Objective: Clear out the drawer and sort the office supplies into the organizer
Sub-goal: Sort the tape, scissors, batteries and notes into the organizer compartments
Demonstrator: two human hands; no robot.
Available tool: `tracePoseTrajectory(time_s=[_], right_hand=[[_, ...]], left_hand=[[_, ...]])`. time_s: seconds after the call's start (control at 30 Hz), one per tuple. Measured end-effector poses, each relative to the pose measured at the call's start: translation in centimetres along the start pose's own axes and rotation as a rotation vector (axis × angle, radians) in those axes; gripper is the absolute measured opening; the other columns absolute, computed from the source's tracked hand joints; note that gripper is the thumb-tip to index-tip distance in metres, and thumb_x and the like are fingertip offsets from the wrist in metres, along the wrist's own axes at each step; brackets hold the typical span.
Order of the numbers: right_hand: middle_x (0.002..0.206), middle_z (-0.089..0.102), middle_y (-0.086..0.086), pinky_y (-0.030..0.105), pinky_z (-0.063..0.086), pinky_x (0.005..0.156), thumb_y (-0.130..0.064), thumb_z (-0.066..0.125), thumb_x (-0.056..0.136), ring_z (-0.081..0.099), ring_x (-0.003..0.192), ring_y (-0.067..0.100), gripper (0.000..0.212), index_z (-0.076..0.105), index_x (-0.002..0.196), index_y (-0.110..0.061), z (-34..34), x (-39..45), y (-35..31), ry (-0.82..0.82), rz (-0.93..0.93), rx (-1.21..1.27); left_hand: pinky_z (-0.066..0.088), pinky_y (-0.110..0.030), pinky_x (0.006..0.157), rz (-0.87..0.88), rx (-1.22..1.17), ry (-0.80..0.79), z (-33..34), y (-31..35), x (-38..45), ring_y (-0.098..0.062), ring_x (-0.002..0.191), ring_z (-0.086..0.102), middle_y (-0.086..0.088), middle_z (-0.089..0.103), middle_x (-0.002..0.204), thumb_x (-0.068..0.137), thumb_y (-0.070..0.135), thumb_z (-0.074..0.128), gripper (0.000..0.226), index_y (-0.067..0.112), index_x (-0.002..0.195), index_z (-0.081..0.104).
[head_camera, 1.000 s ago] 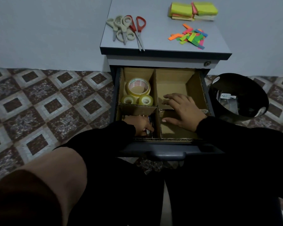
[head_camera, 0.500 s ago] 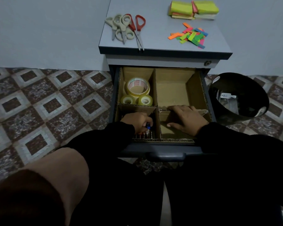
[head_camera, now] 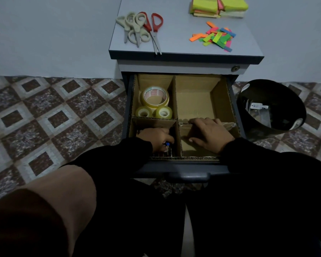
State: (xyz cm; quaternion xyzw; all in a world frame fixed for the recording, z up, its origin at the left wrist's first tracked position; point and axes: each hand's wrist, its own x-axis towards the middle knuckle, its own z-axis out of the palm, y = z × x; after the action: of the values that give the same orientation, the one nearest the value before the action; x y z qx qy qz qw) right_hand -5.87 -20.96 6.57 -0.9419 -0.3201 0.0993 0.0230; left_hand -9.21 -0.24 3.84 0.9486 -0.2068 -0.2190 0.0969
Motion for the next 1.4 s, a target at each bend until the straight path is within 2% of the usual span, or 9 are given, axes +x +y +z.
tracePoseTrajectory(time_s=[0.1, 0.27, 0.67, 0.8, 0.9, 1.07, 1.17, 1.27, 1.4], right_hand=[[0.135, 0.047, 0.003, 0.035, 0.028, 0.097, -0.046, 0.051, 0.089, 0.043, 0.122, 0.022, 0.058, 0.032, 0.137, -0.021, 0.1, 0.0, 0.0, 0.009, -0.002, -0.003], [0.135, 0.047, 0.003, 0.036, 0.027, 0.096, -0.047, 0.051, 0.089, 0.043, 0.122, 0.022, 0.058, 0.032, 0.137, -0.021, 0.2, 0.1, 0.0, 0.013, 0.002, -0.006], [0.136, 0.046, 0.003, 0.036, 0.026, 0.097, -0.046, 0.051, 0.089, 0.042, 0.122, 0.022, 0.058, 0.031, 0.137, -0.021, 0.1, 0.0, -0.1, -0.002, 0.011, 0.003], [0.135, 0.047, 0.003, 0.036, 0.027, 0.098, -0.046, 0.051, 0.089, 0.042, 0.122, 0.022, 0.056, 0.031, 0.136, -0.022, -0.2, 0.0, 0.0, -0.030, 0.012, 0.012], [0.134, 0.048, 0.005, 0.035, 0.029, 0.097, -0.043, 0.051, 0.091, 0.044, 0.122, 0.023, 0.053, 0.032, 0.135, -0.022, -0.8, 0.2, -0.1, -0.066, 0.017, 0.035], [0.133, 0.050, 0.007, 0.036, 0.037, 0.100, -0.040, 0.055, 0.089, 0.047, 0.120, 0.025, 0.055, 0.033, 0.136, -0.020, -2.1, 0.5, -0.2, -0.099, 0.016, 0.096], [0.130, 0.052, 0.003, 0.033, 0.038, 0.101, -0.041, 0.057, 0.088, 0.048, 0.118, 0.021, 0.055, 0.035, 0.135, -0.022, -4.0, 1.3, -0.1, -0.071, 0.011, 0.142], [0.128, 0.053, 0.003, 0.030, 0.040, 0.096, -0.038, 0.060, 0.086, 0.050, 0.115, 0.021, 0.054, 0.038, 0.133, -0.021, -6.4, 2.5, 0.0, -0.007, -0.004, 0.149], [0.125, 0.055, 0.003, 0.031, 0.044, 0.092, -0.034, 0.059, 0.088, 0.053, 0.111, 0.021, 0.048, 0.042, 0.130, -0.019, -9.9, 4.5, 0.1, 0.113, 0.002, 0.162]], left_hand=[[0.037, -0.030, 0.095, 0.060, 0.060, -0.037, 0.3, -0.1, 0.3, -0.020, 0.122, 0.042, -0.003, 0.046, 0.127, 0.093, 0.029, 0.053, 0.035, 0.028, 0.129, 0.056], [0.035, -0.029, 0.092, 0.066, 0.076, -0.034, 0.8, -0.5, 0.5, -0.020, 0.121, 0.042, -0.002, 0.046, 0.125, 0.092, 0.030, 0.055, 0.032, 0.026, 0.124, 0.059], [0.033, -0.028, 0.093, 0.086, 0.072, -0.020, 0.5, -0.4, 0.1, -0.021, 0.123, 0.039, -0.005, 0.042, 0.128, 0.093, 0.029, 0.055, 0.035, 0.028, 0.128, 0.057], [0.041, -0.035, 0.095, 0.027, -0.064, 0.006, 0.0, -0.4, -0.4, -0.023, 0.115, 0.046, -0.008, 0.044, 0.125, 0.090, 0.030, 0.059, 0.041, 0.021, 0.130, 0.055], [0.044, -0.033, 0.089, -0.016, -0.180, 0.031, -1.1, -0.4, -1.2, -0.023, 0.104, 0.052, -0.008, 0.048, 0.117, 0.090, 0.027, 0.059, 0.031, 0.019, 0.120, 0.061], [0.045, -0.026, 0.082, -0.080, -0.301, 0.227, -4.5, 0.0, -2.7, -0.015, 0.093, 0.058, 0.004, 0.054, 0.095, 0.090, 0.026, 0.058, 0.023, 0.016, 0.108, 0.068], [0.045, -0.025, 0.081, -0.120, -0.361, 0.407, -6.7, -0.1, -3.2, -0.017, 0.092, 0.059, -0.002, 0.061, 0.097, 0.088, 0.022, 0.061, 0.019, 0.012, 0.101, 0.071], [0.038, -0.019, 0.074, -0.149, -0.366, 0.543, -8.8, -0.6, -3.3, -0.022, 0.093, 0.059, -0.009, 0.064, 0.102, 0.087, 0.019, 0.063, 0.019, 0.008, 0.100, 0.071], [0.040, -0.023, 0.070, -0.230, -0.372, 0.643, -12.1, -1.5, -3.3, -0.019, 0.086, 0.058, -0.005, 0.061, 0.090, 0.088, 0.024, 0.061, 0.020, 0.009, 0.097, 0.070]])
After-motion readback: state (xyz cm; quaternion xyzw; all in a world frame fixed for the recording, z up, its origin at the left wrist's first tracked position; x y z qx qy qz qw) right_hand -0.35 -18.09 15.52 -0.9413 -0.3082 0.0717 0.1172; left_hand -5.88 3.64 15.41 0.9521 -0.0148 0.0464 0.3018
